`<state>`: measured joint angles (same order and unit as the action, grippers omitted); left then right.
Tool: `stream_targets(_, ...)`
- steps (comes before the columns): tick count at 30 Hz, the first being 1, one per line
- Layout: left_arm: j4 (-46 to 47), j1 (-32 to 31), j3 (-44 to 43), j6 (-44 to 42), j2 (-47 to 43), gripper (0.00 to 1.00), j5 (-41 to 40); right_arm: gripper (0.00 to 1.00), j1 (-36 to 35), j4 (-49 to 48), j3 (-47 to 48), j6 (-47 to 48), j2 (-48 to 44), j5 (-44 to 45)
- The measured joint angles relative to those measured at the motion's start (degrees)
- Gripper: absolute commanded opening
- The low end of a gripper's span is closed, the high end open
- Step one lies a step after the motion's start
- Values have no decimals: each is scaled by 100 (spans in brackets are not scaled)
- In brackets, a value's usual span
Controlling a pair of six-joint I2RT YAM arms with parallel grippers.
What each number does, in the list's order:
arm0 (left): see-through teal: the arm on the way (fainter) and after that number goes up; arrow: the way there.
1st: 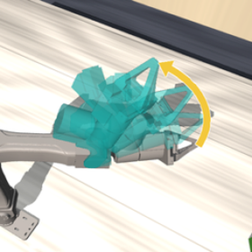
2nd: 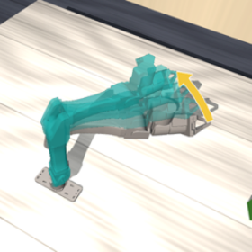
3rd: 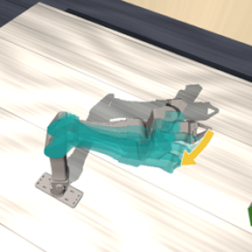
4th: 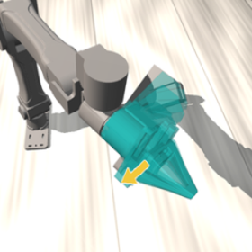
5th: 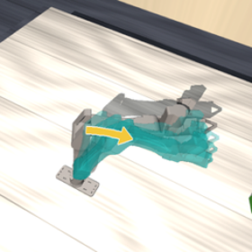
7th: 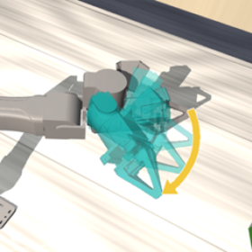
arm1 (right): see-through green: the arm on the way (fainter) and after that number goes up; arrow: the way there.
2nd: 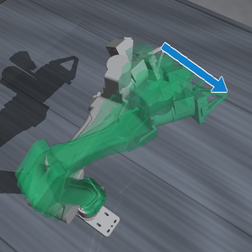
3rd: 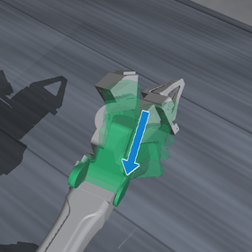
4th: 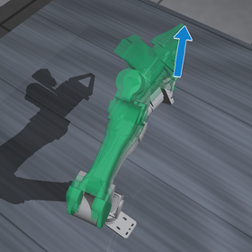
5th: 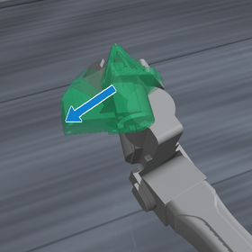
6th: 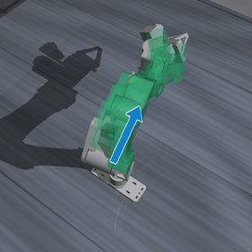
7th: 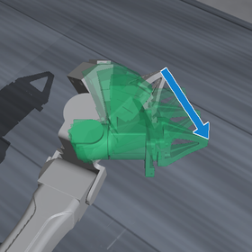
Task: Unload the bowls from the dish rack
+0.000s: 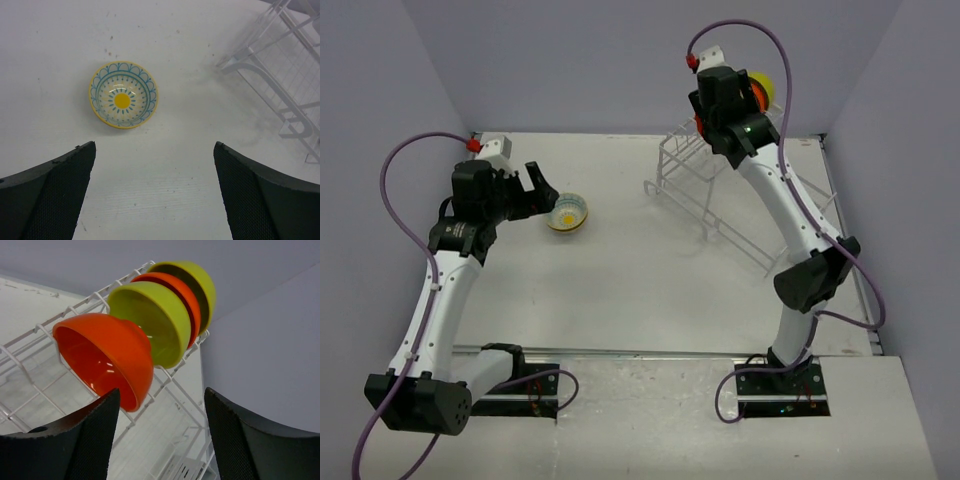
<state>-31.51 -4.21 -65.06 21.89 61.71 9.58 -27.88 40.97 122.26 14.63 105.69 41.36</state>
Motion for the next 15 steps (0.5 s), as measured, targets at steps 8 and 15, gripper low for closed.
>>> stream_targets(8,-111,-55,90,-157,-2,100,94,44,9,-337,120,592,581,160)
stream_targets(15,-116,-111,120,-203,-2,100,114,20,35,-793,-170,918,614,378)
